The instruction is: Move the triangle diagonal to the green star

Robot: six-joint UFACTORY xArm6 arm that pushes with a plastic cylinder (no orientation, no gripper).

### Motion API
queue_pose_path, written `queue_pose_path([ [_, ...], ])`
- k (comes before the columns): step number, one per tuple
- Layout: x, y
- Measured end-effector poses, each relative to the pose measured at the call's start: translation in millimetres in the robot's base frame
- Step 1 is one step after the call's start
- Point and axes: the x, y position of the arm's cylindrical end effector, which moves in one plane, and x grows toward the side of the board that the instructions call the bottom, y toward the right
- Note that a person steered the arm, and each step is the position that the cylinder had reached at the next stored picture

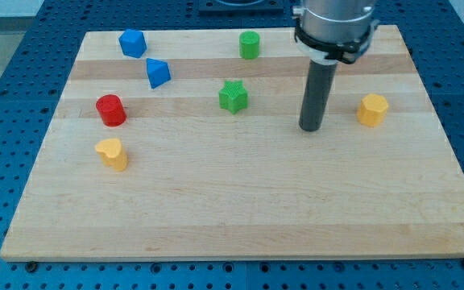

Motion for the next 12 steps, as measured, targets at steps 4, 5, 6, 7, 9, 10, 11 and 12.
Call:
queue_pose_path([
  [4,-86.3,-66.9],
  [5,-100.1,-100.3],
  [6,-111.3,-136.1],
  [7,-122.9,-170.8],
  [9,-138.2,-229.0],
  [10,-138.2,-253.2],
  [11,-138.1,-270.4],
  [12,-136.0,-279.1],
])
